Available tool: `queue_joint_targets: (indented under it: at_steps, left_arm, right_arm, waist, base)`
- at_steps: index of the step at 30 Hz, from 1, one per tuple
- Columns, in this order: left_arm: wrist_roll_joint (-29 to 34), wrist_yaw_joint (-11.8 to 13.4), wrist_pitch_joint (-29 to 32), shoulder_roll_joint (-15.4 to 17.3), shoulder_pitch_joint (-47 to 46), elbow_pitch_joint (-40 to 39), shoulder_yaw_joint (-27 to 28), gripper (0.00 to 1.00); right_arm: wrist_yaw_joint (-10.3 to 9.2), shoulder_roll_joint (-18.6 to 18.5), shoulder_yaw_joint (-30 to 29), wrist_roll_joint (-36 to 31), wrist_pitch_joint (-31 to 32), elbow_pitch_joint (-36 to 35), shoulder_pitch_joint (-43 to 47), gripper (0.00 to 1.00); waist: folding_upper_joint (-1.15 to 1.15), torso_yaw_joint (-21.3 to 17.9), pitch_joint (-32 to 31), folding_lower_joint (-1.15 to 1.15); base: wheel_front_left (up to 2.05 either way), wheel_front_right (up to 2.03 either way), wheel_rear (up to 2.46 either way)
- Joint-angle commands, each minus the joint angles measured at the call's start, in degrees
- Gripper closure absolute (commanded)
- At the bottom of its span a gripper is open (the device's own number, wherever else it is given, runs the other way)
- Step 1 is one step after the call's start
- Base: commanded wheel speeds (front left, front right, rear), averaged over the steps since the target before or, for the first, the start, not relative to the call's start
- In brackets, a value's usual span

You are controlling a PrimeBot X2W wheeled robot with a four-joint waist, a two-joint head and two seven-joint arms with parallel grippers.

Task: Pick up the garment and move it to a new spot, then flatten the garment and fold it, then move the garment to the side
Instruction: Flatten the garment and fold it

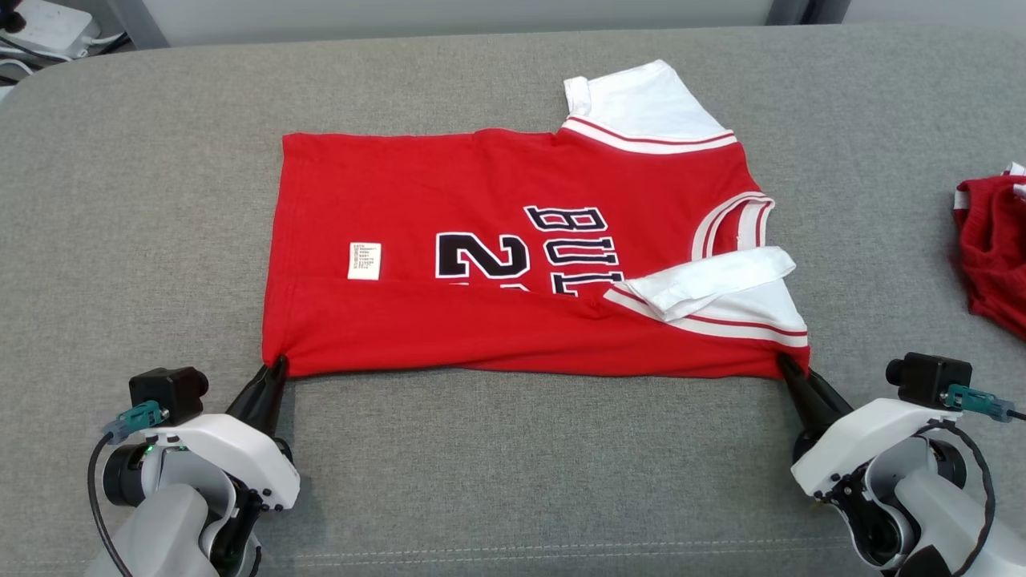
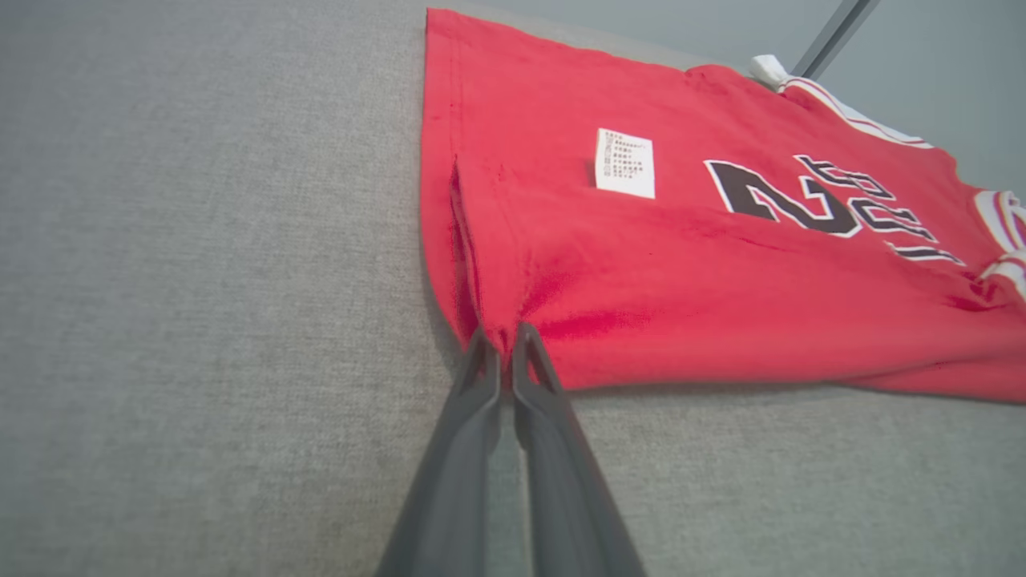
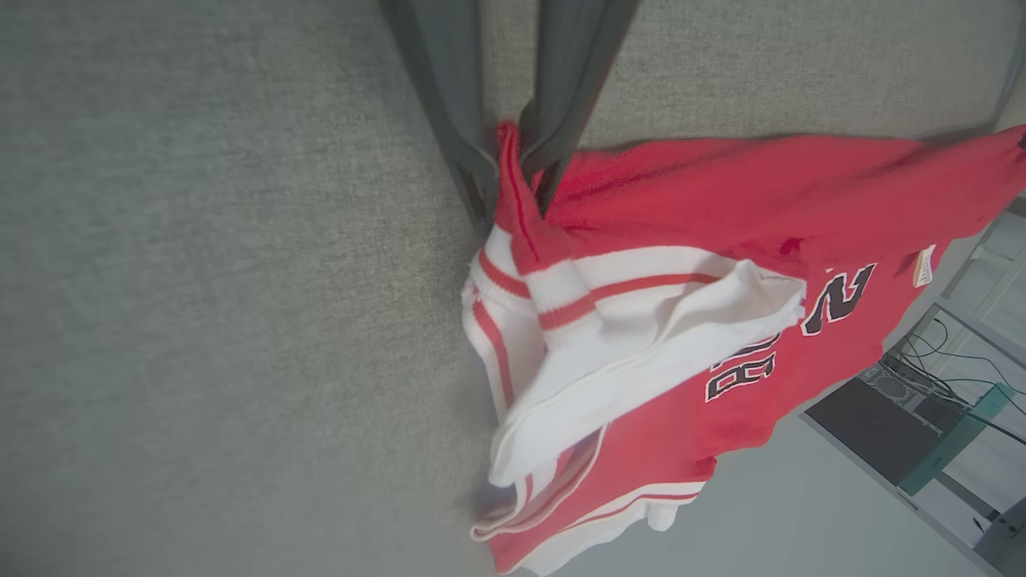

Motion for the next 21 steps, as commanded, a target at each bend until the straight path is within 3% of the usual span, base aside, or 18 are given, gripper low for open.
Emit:
queue_joint_targets:
  at_steps: [1,21]
  left_arm:
    - [-0.82,-0.39,-0.75,2.81,-0.8,-0.88,0.65,1.0]
    - [-4.55,-0.39,-0.75,4.48,4.4,1.82,-6.59,1.0]
  right_arm:
    - [-0.25,-1.58,0.66,0.42,-0.84,-0.9,0.54,1.0]
    - [-0.25,-4.78,2.8,2.84,3.02,-3.64,6.57,1.0]
  waist:
    - [0.0,0.36,-0.99,0.0]
    - [0.0,1.89,-8.79,0.0]
  base:
    - [0.0,0.0,0.0]
    - [0.0,0.0,0.0]
